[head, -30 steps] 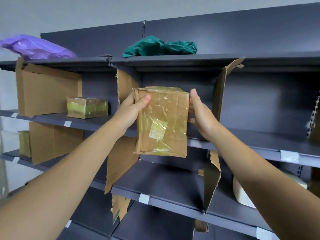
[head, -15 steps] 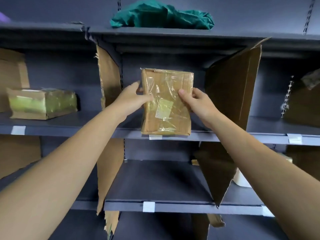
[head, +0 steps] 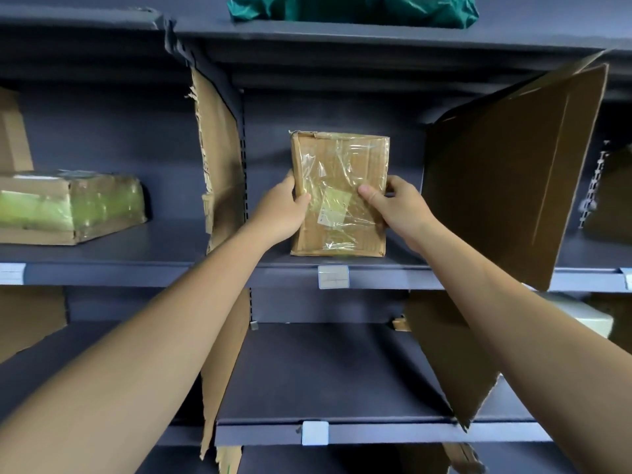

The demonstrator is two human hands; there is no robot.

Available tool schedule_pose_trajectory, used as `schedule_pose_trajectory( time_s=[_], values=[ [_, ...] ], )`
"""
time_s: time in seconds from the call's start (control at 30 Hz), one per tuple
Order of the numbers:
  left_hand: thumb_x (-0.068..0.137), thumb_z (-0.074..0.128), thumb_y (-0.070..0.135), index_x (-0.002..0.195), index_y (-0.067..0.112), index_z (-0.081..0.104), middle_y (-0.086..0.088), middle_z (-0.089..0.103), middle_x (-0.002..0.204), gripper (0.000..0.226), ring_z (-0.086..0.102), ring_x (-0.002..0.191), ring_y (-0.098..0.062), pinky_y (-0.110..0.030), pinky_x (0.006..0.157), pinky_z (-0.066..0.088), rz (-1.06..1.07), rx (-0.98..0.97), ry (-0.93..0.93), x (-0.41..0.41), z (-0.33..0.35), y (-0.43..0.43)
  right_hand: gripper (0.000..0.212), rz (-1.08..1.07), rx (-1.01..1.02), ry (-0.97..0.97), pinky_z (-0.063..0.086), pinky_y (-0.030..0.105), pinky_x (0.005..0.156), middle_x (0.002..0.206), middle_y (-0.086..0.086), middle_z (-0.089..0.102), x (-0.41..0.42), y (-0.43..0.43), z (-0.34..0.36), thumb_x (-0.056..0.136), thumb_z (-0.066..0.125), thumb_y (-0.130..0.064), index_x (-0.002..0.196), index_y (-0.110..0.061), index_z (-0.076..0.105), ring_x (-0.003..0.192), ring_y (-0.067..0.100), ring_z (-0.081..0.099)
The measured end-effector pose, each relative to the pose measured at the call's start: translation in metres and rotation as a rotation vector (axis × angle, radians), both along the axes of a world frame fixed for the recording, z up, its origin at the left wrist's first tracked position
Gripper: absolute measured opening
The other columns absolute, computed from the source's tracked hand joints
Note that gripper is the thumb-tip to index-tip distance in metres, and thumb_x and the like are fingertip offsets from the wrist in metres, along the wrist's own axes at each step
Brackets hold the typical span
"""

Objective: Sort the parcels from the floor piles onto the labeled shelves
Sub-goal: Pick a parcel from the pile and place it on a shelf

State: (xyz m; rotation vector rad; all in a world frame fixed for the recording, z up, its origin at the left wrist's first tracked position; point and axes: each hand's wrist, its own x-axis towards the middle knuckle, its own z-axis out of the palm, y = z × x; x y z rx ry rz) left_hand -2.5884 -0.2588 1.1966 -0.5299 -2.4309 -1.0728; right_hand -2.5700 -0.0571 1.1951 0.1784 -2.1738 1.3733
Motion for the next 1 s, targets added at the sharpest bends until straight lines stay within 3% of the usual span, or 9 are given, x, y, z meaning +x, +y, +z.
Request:
schedule_pose_trajectory(
  time_s=[0.13, 0.3, 0.47, 0.6, 0.63, 0.7, 0.77, 0.87, 1.0],
  values=[
    [0.104, 0.037, 0.027, 0.157, 0.021, 0.019, -0.005, 0.059, 0.130, 0.056, 0.054, 0.077, -0.015, -0.030, 0.071, 0.046, 0.030, -0.021, 0.003, -0.019, 0.000, 0.003, 0.046, -0.029, 0.013, 0.004, 0.053, 0.046, 0.096, 0.116, 0.000, 0.066, -0.016, -0.002, -0.002, 0.089, 0.066, -0.044, 0.125, -0.016, 0.057, 0.106, 0.021, 0.064],
    [0.105, 0.037, 0.026, 0.157, 0.019, 0.019, -0.003, 0.052, 0.142, 0.055, 0.054, 0.095, -0.015, -0.027, 0.077, 0.042, 0.059, -0.039, 0.013, -0.032, 0.000, 0.005, 0.045, -0.077, 0.040, 0.023, 0.053, 0.043, 0.095, 0.117, 0.002, 0.066, -0.030, -0.004, -0.002, 0.091, 0.064, -0.043, 0.125, -0.014, 0.058, 0.104, 0.020, 0.063],
    [0.105, 0.032, 0.025, 0.149, 0.013, 0.033, -0.009, 0.064, 0.112, 0.045, 0.060, 0.086, -0.022, -0.035, 0.072, 0.049, 0.089, -0.030, 0.022, -0.030, -0.003, 0.010, 0.048, -0.155, 0.081, 0.002, 0.050, 0.042, 0.097, 0.125, 0.010, 0.056, -0.034, -0.009, -0.003, 0.093, 0.059, -0.049, 0.123, -0.012, 0.056, 0.107, 0.025, 0.060],
    [0.104, 0.030, 0.025, 0.151, 0.014, 0.025, -0.010, 0.059, 0.120, 0.049, 0.055, 0.073, -0.017, -0.031, 0.057, 0.041, 0.077, -0.021, -0.098, -0.018, -0.005, 0.010, 0.047, -0.124, 0.081, -0.040, 0.047, 0.034, 0.093, 0.131, 0.008, 0.055, -0.022, -0.016, -0.004, 0.100, 0.046, -0.045, 0.134, -0.012, 0.050, 0.113, 0.022, 0.057],
    [0.104, 0.032, 0.026, 0.155, 0.014, 0.017, -0.010, 0.055, 0.130, 0.055, 0.057, 0.077, -0.018, -0.030, 0.060, 0.043, 0.067, -0.013, -0.134, -0.014, -0.006, 0.010, 0.050, -0.117, 0.064, -0.058, 0.044, 0.032, 0.091, 0.133, 0.005, 0.055, -0.018, -0.018, -0.005, 0.101, 0.043, -0.044, 0.139, -0.012, 0.045, 0.116, 0.021, 0.055],
    [0.103, 0.038, 0.025, 0.156, 0.013, 0.010, -0.011, 0.036, 0.149, 0.062, 0.055, 0.115, -0.026, -0.035, 0.088, 0.047, 0.081, 0.057, -0.129, -0.004, -0.007, 0.010, 0.056, -0.127, 0.025, -0.070, 0.041, 0.031, 0.096, 0.140, 0.004, 0.051, -0.010, -0.019, -0.009, 0.102, 0.039, -0.045, 0.147, -0.012, 0.036, 0.125, 0.021, 0.050],
    [0.100, 0.043, 0.017, 0.152, 0.013, 0.024, -0.010, 0.029, 0.153, 0.056, 0.034, 0.137, -0.028, -0.038, 0.104, 0.035, 0.150, 0.154, 0.040, 0.006, -0.007, 0.009, 0.058, -0.165, -0.004, -0.072, 0.039, 0.033, 0.105, 0.146, 0.004, 0.047, -0.002, -0.019, -0.011, 0.103, 0.036, -0.047, 0.150, -0.013, 0.034, 0.131, 0.022, 0.046],
    [0.094, 0.047, 0.008, 0.135, 0.015, 0.045, -0.008, 0.041, 0.140, 0.042, 0.038, 0.128, -0.025, -0.028, 0.092, 0.033, 0.147, 0.268, 0.288, 0.021, -0.008, 0.017, 0.048, -0.215, -0.056, -0.040, 0.039, 0.030, 0.097, 0.134, 0.001, 0.054, 0.014, -0.018, -0.011, 0.104, 0.034, -0.043, 0.142, -0.014, 0.043, 0.118, 0.018, 0.051],
    [0.090, 0.048, 0.006, 0.124, 0.017, 0.050, -0.006, 0.047, 0.130, 0.036, 0.048, 0.120, -0.025, -0.038, 0.099, 0.041, -0.005, 0.368, 0.252, 0.045, -0.022, 0.054, 0.040, -0.261, -0.121, -0.015, 0.045, 0.044, 0.104, 0.121, -0.001, 0.059, 0.043, -0.010, -0.019, 0.104, 0.034, -0.043, 0.131, -0.019, 0.049, 0.111, 0.017, 0.056]
  ],
)
